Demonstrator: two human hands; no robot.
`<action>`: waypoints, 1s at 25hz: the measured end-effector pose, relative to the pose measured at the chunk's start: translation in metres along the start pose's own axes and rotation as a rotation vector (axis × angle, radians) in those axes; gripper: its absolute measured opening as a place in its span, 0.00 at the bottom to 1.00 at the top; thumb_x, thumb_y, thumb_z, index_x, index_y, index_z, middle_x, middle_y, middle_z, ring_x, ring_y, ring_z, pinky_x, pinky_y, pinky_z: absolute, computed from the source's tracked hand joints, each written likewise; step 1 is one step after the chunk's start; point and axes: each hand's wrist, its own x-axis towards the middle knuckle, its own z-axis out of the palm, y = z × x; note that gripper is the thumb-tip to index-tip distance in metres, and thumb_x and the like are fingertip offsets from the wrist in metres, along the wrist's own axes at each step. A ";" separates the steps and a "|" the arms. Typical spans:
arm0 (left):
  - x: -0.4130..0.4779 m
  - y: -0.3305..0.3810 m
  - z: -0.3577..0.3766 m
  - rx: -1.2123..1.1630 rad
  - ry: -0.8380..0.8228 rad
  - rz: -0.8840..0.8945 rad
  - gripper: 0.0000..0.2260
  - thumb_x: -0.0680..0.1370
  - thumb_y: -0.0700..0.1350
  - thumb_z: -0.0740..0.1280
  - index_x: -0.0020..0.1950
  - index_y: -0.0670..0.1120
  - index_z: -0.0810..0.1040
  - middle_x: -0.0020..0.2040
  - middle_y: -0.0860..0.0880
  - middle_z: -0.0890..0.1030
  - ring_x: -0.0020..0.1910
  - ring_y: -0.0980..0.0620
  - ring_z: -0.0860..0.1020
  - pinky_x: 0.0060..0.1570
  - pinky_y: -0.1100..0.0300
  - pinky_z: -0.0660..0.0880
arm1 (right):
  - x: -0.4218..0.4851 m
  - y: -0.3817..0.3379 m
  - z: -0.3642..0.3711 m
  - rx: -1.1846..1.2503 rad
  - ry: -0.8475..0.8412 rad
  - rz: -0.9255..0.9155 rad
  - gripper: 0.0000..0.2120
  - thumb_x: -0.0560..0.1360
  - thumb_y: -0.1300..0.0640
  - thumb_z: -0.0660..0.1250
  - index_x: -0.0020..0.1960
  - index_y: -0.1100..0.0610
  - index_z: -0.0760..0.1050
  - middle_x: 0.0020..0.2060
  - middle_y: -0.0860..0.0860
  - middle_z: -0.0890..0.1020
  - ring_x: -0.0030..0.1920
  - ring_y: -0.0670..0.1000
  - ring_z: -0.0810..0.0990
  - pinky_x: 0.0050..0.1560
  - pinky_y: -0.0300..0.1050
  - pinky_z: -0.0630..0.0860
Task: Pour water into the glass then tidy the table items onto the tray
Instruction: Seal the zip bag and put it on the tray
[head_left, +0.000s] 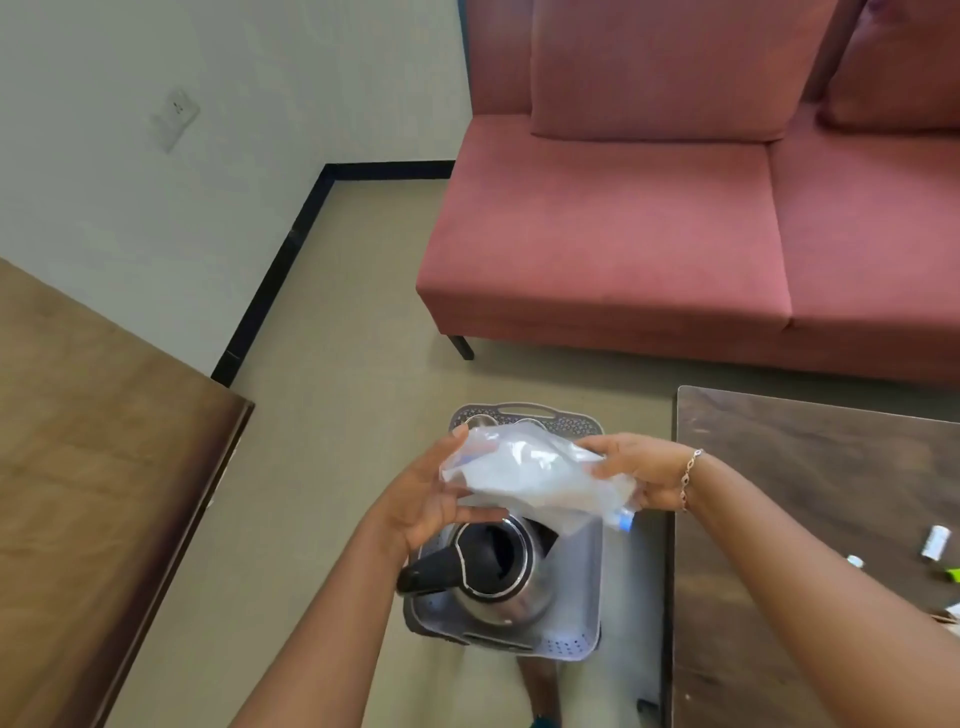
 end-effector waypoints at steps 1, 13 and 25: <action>0.006 -0.001 -0.008 0.022 0.017 -0.021 0.34 0.56 0.59 0.78 0.57 0.44 0.79 0.51 0.42 0.83 0.51 0.42 0.81 0.48 0.43 0.79 | 0.012 0.000 0.000 0.041 0.059 0.018 0.17 0.67 0.58 0.71 0.56 0.54 0.75 0.41 0.52 0.81 0.35 0.50 0.80 0.32 0.41 0.78; 0.081 -0.055 -0.076 0.149 0.276 -0.273 0.09 0.78 0.47 0.62 0.57 0.47 0.73 0.47 0.47 0.80 0.44 0.50 0.78 0.44 0.54 0.74 | 0.091 0.047 0.017 0.394 0.409 0.057 0.18 0.74 0.51 0.67 0.61 0.56 0.72 0.59 0.52 0.72 0.59 0.55 0.70 0.50 0.50 0.77; 0.103 -0.081 -0.101 0.549 0.449 -0.179 0.14 0.75 0.40 0.67 0.60 0.45 0.75 0.58 0.42 0.78 0.52 0.44 0.77 0.54 0.47 0.77 | 0.131 0.058 0.032 0.067 0.429 0.195 0.19 0.78 0.51 0.60 0.64 0.62 0.70 0.65 0.58 0.73 0.57 0.53 0.71 0.64 0.51 0.69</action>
